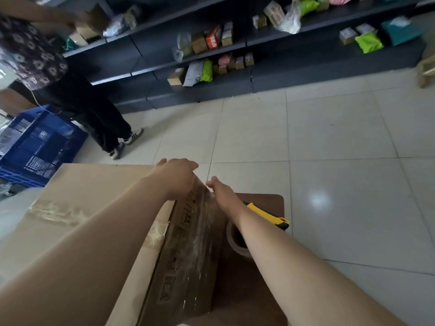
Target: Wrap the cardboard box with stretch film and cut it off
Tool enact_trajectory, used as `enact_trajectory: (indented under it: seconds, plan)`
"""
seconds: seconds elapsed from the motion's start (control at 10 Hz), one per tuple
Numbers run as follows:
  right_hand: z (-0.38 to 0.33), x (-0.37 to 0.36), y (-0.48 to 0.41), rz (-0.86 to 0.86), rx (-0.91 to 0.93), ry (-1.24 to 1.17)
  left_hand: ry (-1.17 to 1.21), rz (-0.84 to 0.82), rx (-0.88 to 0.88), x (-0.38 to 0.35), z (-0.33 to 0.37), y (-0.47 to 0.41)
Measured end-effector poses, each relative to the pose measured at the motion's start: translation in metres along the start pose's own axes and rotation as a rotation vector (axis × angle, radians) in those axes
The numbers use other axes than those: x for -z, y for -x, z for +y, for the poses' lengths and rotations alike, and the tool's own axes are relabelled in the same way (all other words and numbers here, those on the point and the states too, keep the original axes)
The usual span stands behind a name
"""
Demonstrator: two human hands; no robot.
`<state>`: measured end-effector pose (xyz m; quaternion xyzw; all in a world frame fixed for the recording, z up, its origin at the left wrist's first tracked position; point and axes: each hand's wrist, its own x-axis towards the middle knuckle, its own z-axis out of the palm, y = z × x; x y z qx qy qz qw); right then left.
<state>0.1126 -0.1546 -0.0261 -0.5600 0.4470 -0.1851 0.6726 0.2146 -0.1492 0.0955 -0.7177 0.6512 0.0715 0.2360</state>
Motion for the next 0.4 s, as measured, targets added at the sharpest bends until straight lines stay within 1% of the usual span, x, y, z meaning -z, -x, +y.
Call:
enact_trajectory:
  seconds: [0.1, 0.2, 0.3, 0.4]
  plan:
    - [-0.004, 0.007, -0.002, -0.098, 0.011, 0.111, 0.050, -0.030, 0.036, -0.003, -0.002, -0.008]
    - [-0.008, 0.017, -0.013, -0.227, -0.056, 0.168, 0.147, -0.049, 0.108, -0.008, -0.004, -0.012]
    - [-0.027, 0.030, -0.016, -0.278, -0.114, 0.228, 0.290, -0.059, 0.190, 0.001, 0.000, -0.005]
    - [-0.053, 0.049, -0.005, -0.337, -0.070, 0.281, 0.440, 0.012, 0.278, 0.017, 0.003, 0.010]
